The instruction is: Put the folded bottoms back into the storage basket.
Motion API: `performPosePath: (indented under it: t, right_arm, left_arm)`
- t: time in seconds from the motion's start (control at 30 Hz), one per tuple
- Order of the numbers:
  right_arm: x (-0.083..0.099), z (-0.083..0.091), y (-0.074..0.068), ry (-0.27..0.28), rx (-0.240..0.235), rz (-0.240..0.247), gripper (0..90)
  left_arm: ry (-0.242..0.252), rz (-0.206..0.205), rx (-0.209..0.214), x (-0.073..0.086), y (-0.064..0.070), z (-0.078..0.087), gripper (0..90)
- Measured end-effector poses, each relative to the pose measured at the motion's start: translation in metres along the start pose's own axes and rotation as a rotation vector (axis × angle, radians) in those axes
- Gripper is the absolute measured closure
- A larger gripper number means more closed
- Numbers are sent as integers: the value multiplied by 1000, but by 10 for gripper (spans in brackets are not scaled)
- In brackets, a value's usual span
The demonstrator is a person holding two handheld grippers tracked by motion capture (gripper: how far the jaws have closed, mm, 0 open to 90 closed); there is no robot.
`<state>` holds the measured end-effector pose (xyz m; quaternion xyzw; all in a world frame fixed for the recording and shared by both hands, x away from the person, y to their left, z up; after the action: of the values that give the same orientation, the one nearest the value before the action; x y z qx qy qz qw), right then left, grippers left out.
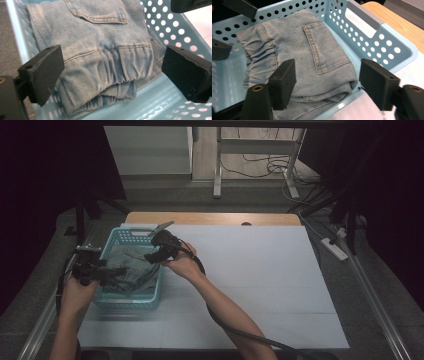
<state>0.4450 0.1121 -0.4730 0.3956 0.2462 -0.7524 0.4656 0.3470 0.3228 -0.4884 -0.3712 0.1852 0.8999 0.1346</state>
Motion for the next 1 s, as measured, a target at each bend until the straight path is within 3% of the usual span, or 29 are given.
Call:
performPosePath:
  t: [0.4,0.6,0.9,1.0]
  right_arm:
    - [0,11,-8,14,-46,-1,115]
    - [2,18,-8,15,-57,1,68]
    - [6,29,-5,14,-54,-15,34]
    - [7,32,-4,16,-56,-19,27]
  left_arm:
    - [73,11,117,1,17,1,0]
    - [66,4,163,6,29,-1,0]
    - [52,-54,193,10,55,-7,0]
    - [64,-48,210,13,60,-6,0]
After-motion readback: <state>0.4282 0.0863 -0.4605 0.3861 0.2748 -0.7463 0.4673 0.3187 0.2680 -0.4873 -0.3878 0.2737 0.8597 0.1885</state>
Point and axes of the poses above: each handheld gripper's, and its own axes: z roughly backward along the jaws, x roughly out of its underside, y roughly to its right, the point moved 3 cm from there along -z, roughly forward along the jaws, and after that the axes turned 7 degrees about y, right-handed, at the moved point
